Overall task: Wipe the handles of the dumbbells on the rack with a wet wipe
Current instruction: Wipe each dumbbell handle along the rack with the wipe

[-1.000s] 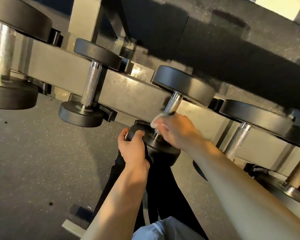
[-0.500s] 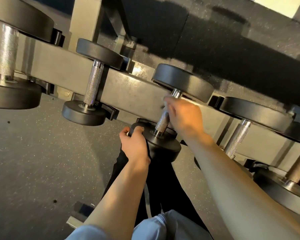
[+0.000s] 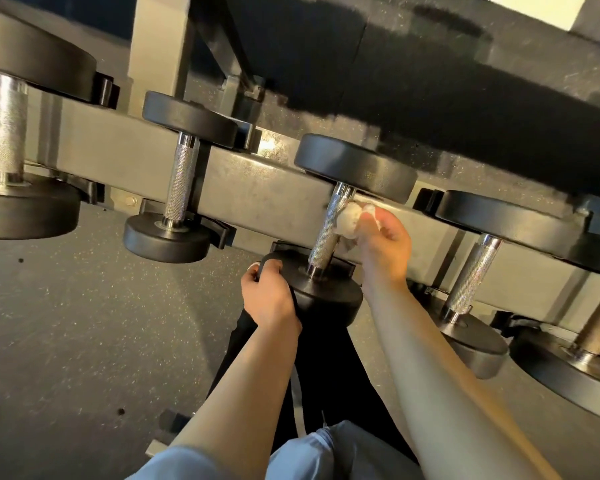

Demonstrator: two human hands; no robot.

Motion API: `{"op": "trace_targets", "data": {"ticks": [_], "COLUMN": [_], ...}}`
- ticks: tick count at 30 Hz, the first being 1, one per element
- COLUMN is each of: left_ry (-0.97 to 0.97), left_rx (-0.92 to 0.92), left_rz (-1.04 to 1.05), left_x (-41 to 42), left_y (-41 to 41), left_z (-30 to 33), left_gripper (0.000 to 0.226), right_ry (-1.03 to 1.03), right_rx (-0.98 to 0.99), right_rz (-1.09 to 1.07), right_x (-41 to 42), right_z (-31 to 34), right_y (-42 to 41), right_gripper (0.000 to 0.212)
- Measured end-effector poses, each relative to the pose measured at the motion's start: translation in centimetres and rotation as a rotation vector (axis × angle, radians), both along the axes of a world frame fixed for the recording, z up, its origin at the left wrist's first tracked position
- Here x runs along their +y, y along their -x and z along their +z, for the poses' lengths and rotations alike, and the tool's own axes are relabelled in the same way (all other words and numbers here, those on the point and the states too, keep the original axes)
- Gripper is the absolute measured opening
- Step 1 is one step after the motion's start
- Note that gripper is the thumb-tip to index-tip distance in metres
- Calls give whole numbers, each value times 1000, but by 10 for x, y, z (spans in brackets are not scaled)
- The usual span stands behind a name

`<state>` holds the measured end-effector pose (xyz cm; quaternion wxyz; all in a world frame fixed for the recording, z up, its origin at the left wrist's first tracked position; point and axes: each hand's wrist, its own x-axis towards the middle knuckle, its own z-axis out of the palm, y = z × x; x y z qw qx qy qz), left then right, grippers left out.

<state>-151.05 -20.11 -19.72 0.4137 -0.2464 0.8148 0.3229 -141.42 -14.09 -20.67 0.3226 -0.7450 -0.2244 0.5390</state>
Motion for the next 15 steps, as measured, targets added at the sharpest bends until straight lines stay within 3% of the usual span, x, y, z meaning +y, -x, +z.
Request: {"op": "trace_targets", "data": {"ticks": [1, 3, 9, 13, 15], "left_ry": [3, 6, 10, -3, -4], "left_rx": [1, 12, 41, 47, 44], "left_rz": [-12, -35, -76, -90, -97], "left_x": [1, 2, 1, 0, 0], "left_y": [0, 0, 1, 0, 1], "left_z": [1, 2, 1, 3, 3], "left_gripper": [39, 38, 37, 37, 37], "right_ry": [82, 176, 140, 254, 267], "right_rx": [46, 38, -159, -380, -400], "right_rz": [-138, -119, 308, 832, 986], "right_x": [8, 18, -1, -25, -31], "right_z": [-1, -2, -7, -4, -2], "right_y": [4, 11, 4, -6, -9], "right_gripper": [18, 16, 21, 27, 21]}}
